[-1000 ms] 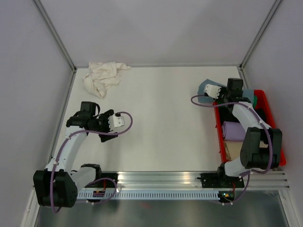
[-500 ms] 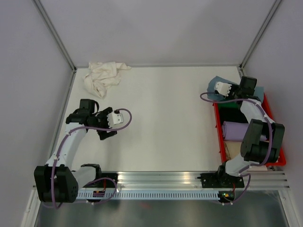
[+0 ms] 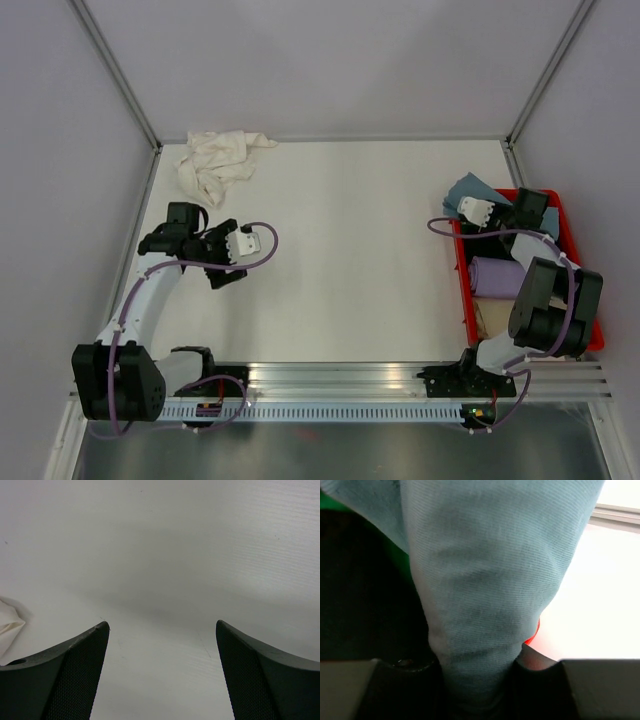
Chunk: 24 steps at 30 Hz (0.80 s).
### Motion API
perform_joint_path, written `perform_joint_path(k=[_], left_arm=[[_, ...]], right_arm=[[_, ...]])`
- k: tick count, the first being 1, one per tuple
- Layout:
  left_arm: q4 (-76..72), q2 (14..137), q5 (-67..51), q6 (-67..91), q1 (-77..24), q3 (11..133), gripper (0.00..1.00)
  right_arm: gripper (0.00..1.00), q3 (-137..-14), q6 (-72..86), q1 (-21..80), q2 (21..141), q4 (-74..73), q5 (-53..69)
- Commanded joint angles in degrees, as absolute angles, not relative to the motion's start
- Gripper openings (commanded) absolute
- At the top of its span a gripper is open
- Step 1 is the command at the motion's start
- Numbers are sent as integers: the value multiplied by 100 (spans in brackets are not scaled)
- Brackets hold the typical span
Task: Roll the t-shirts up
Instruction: Place the rolled tshirt into the container
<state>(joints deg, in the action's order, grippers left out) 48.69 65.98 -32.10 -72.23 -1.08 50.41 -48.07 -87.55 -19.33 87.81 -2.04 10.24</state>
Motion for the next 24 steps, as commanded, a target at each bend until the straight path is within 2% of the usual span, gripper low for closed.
perform_joint_path(k=[1,6,8,16,19,24], left_arm=[[4781,6601,-3410,-7339,-88,5212,91],[4772,6644,-3296,-7348,-88,5212,91],[4772,6679,-3209,-7348,-88,5221,91],[4764,6812,-3138,-7348,-79,5291,92],[4764,6803,-3155,-7330,-62,5300,92],[4755,6803,-3269,-7347,-70,5361,92]], right_arm=[[12,-4956,-9113,-2117,8666,-114,976],[7,-5458,-9860,-2171,8973,-334,704],[0,-5528,-10133,-2171,9053,-194,555],[0,-5810,-10460,-2031,9167,-99,651],[0,-5556,-10318,-2039,9141,121,650],[3,-5151,-10432,-2180,9026,-386,897]])
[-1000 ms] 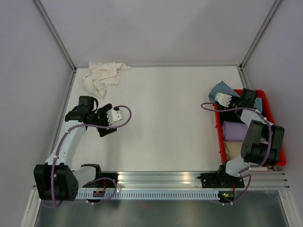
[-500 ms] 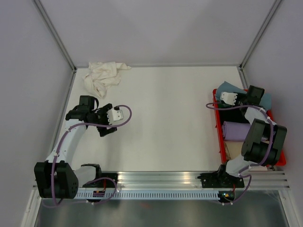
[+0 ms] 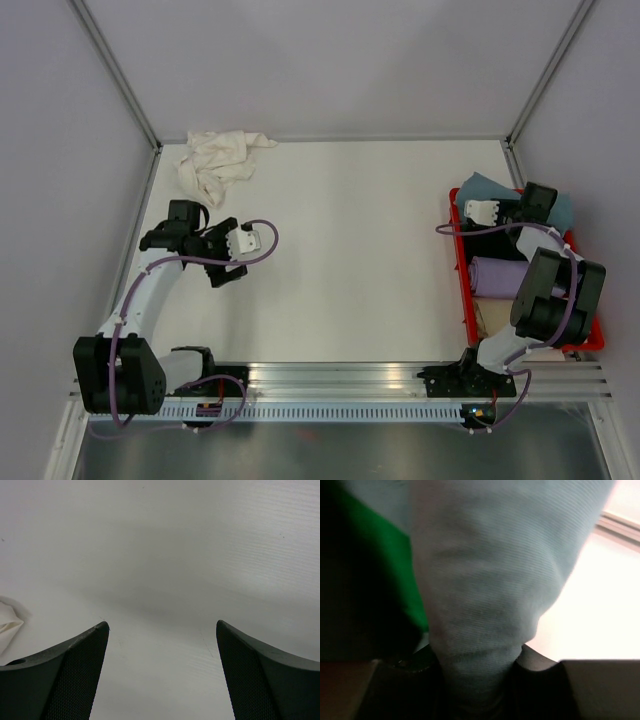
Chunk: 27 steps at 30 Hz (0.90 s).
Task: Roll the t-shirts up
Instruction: Place the rolled tshirt into the container
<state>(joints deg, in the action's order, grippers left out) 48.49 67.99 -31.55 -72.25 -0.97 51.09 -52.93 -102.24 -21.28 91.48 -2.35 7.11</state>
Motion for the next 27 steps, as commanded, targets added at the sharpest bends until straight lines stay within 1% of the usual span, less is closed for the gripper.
perform_joint_path(k=[1,3,5,8,9,11,12,15,17,22,26,27], left_arm=[[4755,6803,-3278,-7356,-70,5370,92],[4755,6776,-3270,-7356,-62,5361,92],[4755,6759,-3269,-7365,-70,5335,92],[4746,6767,-3331,-7392,-70,5282,92],[4746,6768,-3340,-7400,-70,5282,92],[4729,6802,-3366,-7400,-70,5291,92],[4720,6803,-3375,-7400,-70,5300,92],[4702,6829,-3366,-7427,-79,5309,92],[4702,6855,-3349,-7444,-70,5317,92],[4711,6856,-3340,-7506,-70,5344,92],[4711,6838,-3375,-7497,-70,5379,93],[4711,6829,-3375,-7488,-79,5396,93]], right_arm=[[9,-5107,-10389,-2180,9061,-308,862],[11,-4914,-10292,-2188,9070,-168,800],[16,-4843,-10195,-2276,9027,-62,852],[20,-4939,-10222,-2390,9017,-158,914],[23,-4948,-10213,-2408,9009,-167,905],[57,-4966,-10073,-2408,9009,-193,940],[71,-4975,-9994,-2408,8974,-193,1045],[72,-5062,-9835,-2408,8921,-377,1247],[73,-5254,-9800,-2400,8851,-763,1545],[79,-5518,-9449,-2242,8578,-1203,1862],[79,-5879,-9352,-1847,8604,-1950,1873],[77,-5932,-9256,-1611,8613,-2099,1759]])
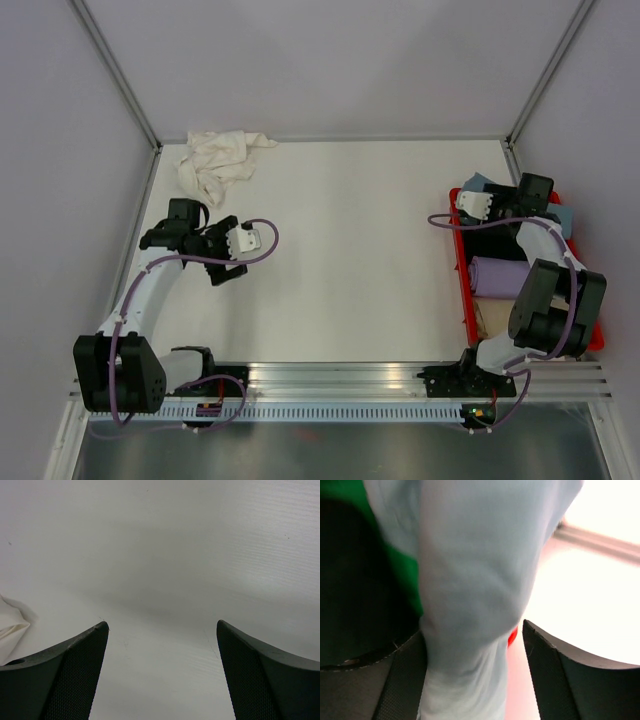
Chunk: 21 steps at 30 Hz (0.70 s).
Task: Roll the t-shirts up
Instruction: Place the rolled tshirt into the container
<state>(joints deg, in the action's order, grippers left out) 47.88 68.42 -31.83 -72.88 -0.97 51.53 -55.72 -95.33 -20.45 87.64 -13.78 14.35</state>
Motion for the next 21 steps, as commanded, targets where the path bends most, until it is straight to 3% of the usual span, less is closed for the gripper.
perform_joint_path(k=[1,4,6,10,13,16,17,18,21], left_arm=[[4702,6812,-3375,-7488,-79,5396,93],[4711,6768,-3366,-7444,-79,5396,93],[4711,6750,-3366,-7436,-70,5388,93],[4711,6750,-3401,-7436,-70,5388,93],[4711,6741,-3367,-7383,-70,5432,93],[4694,6741,-3226,-7234,-79,5475,94],[4493,6741,-3139,-6920,-70,5484,94],[4343,6724,-2859,-6665,-70,5519,100],[3790,6514,-2253,-5549,-70,5721,100]], right_arm=[[76,-6054,-9177,-1504,8622,-2179,1749],[77,-6231,-9026,-1389,8535,-2381,1890],[93,-6240,-9105,-1380,8421,-2513,1846],[98,-6284,-9027,-1327,8245,-2541,2073],[98,-6398,-8002,-1301,7972,-1901,2660],[98,-6696,-5982,-1301,7761,-872,2751],[98,-6810,-4863,-1301,7709,-522,2673],[98,-6942,-4382,-1301,7691,-345,2585],[98,-6917,-3403,-1301,7690,271,2540]])
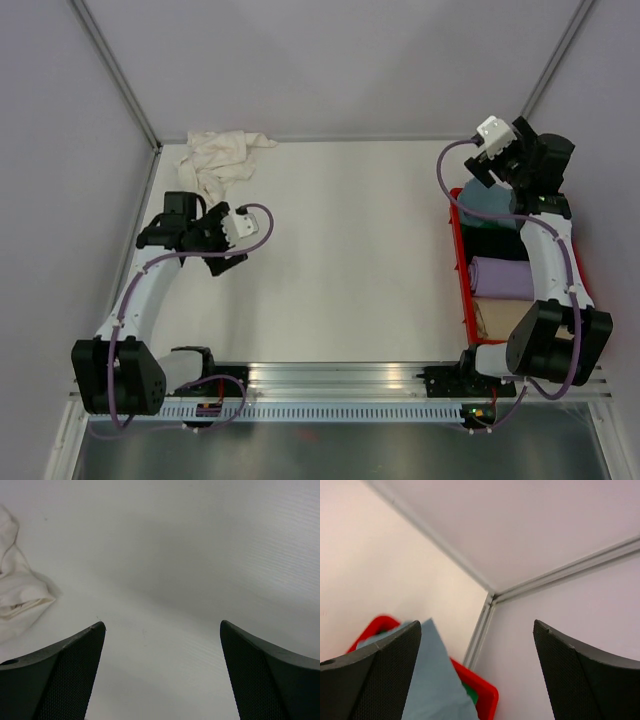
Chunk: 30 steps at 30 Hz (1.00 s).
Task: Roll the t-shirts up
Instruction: Place the rolled tshirt into the container
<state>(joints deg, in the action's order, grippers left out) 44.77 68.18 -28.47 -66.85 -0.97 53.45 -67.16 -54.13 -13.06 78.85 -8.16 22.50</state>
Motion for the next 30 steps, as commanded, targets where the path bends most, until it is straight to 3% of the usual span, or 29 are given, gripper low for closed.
perform_joint_path(k=[1,6,10,15,19,22,30], left_arm=[[3701,6452,-2137,-5302,-70,5774,100],[3630,6346,-1855,-4421,-79,6284,100],[3534,6425,-1723,-4334,-70,6600,100],[3112,6223,-1608,-3640,-70,7092,100],[2909,6240,-1030,-2115,-70,7251,100],[2962,6083,-502,-1566,-70,7190,100],[3217,6179,-141,-1275,-79,7075,100]], right_arm=[[98,-6891,-3280,-1301,7717,394,2540],[98,-6741,-1121,-1292,7612,1459,2021],[98,-6671,-1192,-1292,7550,1230,3750],[98,-6188,648,-1555,7374,2513,3754],[98,-6669,1738,-1617,7671,1246,3323],[94,-7128,2938,-1617,7840,-450,2283],[94,-5213,6261,-1512,6215,-1696,-930]])
